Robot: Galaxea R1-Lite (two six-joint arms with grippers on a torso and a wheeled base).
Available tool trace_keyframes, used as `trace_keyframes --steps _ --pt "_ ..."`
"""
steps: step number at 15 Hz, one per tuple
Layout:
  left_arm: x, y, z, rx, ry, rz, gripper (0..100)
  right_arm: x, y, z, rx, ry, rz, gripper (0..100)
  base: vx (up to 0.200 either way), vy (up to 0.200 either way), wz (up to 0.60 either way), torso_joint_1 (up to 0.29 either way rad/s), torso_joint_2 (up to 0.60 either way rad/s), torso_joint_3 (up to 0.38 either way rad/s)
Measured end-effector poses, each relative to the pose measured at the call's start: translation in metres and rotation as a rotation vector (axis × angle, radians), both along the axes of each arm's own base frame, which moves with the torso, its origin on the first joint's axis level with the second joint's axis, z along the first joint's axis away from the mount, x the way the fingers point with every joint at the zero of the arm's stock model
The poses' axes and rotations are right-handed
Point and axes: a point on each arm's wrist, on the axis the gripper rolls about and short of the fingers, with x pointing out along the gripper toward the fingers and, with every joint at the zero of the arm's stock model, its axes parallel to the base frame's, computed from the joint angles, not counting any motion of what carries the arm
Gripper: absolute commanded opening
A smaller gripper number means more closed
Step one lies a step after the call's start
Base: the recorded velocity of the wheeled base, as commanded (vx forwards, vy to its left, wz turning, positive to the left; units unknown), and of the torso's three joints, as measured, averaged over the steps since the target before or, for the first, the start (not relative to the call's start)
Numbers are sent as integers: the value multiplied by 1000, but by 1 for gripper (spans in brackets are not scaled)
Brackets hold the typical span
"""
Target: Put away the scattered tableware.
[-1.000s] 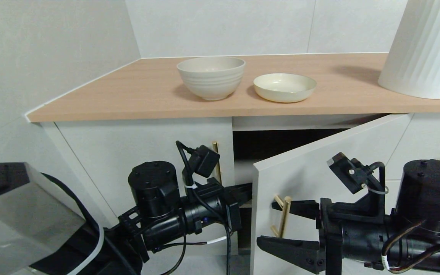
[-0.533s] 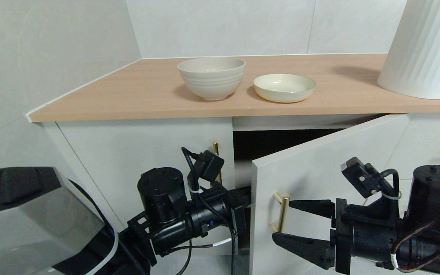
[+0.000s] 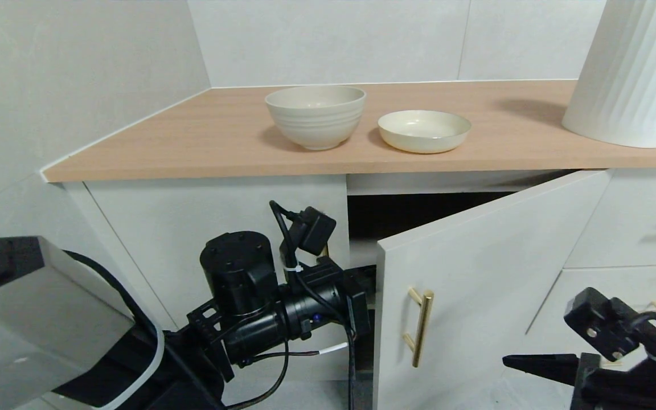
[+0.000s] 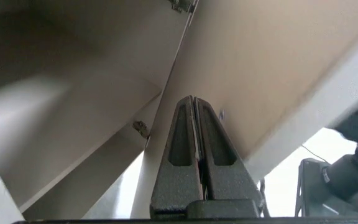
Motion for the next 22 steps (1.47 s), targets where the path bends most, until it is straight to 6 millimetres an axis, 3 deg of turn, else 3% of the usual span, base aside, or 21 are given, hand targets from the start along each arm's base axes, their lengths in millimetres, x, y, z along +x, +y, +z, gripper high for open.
trace_keyframes --steps 4,9,13,22 --pt "3 -4 -7 18 16 -6 0 -11 -7 13 61 -24 67 100 0 0 0 0 0 0" --pt "3 -9 -13 28 25 -14 0 -13 -9 15 69 -33 68 100 0 0 0 0 0 0" --pt "4 -10 -13 26 24 -8 0 -13 -9 15 70 -34 69 100 -200 0 0 5 4 5" --pt "12 -17 -20 25 22 -4 0 -14 -9 15 69 -33 74 100 0 0 0 0 0 0"
